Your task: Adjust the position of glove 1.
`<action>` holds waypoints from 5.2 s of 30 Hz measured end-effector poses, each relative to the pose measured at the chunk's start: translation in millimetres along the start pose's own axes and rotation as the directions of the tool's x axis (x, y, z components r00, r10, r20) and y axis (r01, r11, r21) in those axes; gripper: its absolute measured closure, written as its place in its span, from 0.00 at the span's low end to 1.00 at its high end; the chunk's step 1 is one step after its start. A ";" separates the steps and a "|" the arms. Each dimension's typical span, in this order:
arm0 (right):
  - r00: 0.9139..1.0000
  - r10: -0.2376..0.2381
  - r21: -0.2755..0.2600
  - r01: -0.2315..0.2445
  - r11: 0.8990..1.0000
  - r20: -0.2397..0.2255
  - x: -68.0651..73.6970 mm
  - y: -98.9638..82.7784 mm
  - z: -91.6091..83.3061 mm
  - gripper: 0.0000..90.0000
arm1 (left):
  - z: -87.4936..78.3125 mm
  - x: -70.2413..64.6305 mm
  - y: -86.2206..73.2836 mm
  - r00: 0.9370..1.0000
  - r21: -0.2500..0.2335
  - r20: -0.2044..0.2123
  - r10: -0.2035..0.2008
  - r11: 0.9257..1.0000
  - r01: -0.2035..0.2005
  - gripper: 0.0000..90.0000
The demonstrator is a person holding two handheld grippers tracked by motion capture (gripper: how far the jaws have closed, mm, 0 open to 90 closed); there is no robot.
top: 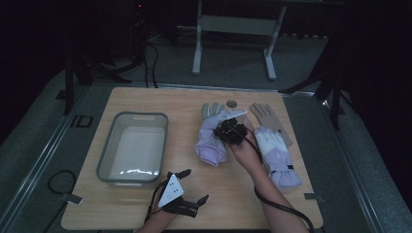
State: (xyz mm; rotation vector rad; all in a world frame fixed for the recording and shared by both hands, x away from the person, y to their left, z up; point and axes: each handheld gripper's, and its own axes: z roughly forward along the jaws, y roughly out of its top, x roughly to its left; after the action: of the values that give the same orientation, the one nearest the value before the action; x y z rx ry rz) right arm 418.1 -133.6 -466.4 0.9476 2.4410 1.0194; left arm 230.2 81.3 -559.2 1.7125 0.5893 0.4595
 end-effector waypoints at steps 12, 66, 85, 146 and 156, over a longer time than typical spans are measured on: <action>0.981 -0.195 -0.031 0.195 0.980 -0.004 -1.3 -25.6 -56.2 0.97 | 0.1 -0.1 0.1 1.000 0.001 -0.006 0.002 1.000 -0.002 0.00; 0.998 0.066 -0.133 -0.066 0.989 0.002 -65.7 -100.7 -120.4 0.55 | 0.4 0.7 0.1 1.000 -0.001 -0.001 -0.005 1.000 0.005 0.00; 0.971 0.219 -0.071 -0.212 0.975 0.096 -115.5 -162.9 -122.3 0.55 | 0.4 1.1 0.1 1.000 0.000 0.002 -0.013 1.000 0.013 0.00; 0.953 0.281 -0.173 -0.259 0.950 0.115 -51.1 -40.1 -167.3 0.88 | 0.5 1.1 0.1 1.000 0.001 -0.003 -0.013 1.000 0.013 0.00; 0.970 0.232 -0.125 -0.222 0.967 0.072 -14.9 -18.6 -126.2 0.87 | 0.5 1.0 0.1 1.000 -0.001 -0.001 -0.013 1.000 0.013 0.00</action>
State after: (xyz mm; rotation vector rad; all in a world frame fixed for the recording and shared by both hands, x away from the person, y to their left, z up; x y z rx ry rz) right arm 354.7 -217.1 -392.2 1.2265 2.2138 1.1556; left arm 231.3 81.6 -559.2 1.7072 0.6002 0.4515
